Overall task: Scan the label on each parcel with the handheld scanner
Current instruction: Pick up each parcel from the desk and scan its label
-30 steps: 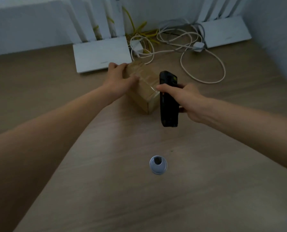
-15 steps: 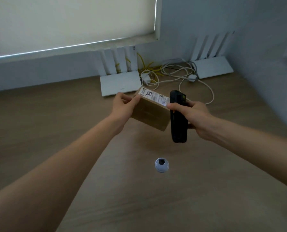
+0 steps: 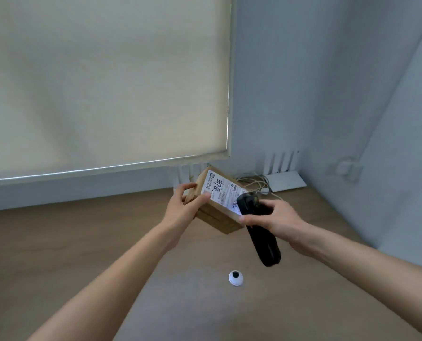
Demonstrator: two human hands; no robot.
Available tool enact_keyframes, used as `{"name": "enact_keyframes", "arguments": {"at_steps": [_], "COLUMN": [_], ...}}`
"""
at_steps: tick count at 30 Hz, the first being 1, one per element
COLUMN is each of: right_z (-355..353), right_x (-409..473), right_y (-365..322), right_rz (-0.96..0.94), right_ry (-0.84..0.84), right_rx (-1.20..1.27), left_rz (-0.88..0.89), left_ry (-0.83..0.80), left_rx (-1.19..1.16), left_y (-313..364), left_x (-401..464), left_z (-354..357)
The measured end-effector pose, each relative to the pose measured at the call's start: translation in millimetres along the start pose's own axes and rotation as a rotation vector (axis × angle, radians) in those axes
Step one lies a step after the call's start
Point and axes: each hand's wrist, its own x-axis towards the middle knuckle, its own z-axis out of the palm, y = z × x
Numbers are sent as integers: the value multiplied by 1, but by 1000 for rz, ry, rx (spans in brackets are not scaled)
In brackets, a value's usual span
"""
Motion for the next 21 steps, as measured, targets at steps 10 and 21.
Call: {"name": "enact_keyframes", "arguments": {"at_steps": [10,21], "right_z": [-33,-40], "right_x": [-150,-262], "right_y": [-81,-124], "right_rz": [-226,-317], "right_ry": [-195,-93], "right_rx": [-541,-987], "left_rz": [125,170], "left_ry": [207,375], "left_rx": [126,198], "left_y": [75,115], "left_x": [-178,-310], "left_z": [-52,-81]}}
